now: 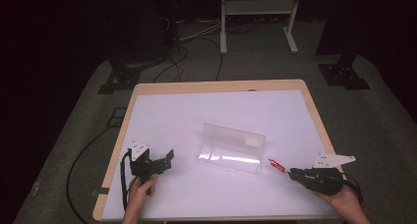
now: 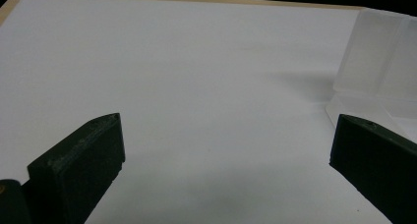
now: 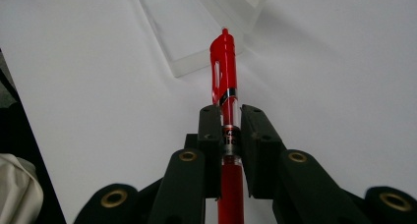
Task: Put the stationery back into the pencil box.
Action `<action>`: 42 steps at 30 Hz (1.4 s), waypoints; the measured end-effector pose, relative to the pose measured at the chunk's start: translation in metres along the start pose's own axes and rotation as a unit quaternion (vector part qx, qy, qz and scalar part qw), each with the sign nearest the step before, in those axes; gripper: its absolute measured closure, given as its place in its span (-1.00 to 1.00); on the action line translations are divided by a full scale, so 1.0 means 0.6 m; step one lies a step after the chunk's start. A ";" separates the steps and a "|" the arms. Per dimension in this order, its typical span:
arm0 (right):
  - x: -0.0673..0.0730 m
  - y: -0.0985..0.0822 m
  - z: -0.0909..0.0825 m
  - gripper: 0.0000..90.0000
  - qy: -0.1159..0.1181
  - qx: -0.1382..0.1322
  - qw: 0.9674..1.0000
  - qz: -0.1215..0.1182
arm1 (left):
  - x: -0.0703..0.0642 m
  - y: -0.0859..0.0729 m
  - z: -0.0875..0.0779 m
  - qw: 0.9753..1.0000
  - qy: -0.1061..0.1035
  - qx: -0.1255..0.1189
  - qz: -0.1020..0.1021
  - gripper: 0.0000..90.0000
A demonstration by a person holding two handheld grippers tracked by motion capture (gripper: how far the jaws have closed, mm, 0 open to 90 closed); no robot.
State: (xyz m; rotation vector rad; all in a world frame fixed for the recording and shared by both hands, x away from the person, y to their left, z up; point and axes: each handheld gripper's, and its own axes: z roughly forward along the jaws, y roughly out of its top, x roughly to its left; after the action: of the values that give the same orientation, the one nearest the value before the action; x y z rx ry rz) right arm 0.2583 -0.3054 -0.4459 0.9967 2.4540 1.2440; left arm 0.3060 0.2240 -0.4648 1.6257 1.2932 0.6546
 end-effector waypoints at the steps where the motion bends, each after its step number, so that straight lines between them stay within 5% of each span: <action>1: 0.000 0.000 0.000 0.75 0.000 0.000 1.000 0.000 | 0.000 0.000 0.000 1.000 0.000 0.000 0.000 -1.00; 42: 0.018 0.122 0.054 0.75 0.079 -0.006 0.996 -0.051 | 0.001 0.000 0.000 1.000 -0.001 -0.001 -0.001 -1.00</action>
State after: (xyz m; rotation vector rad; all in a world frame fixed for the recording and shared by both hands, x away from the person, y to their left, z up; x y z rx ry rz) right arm 0.3000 -0.2476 -0.4079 0.7865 2.5748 1.3507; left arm 0.3063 0.2245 -0.4649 1.6230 1.2929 0.6512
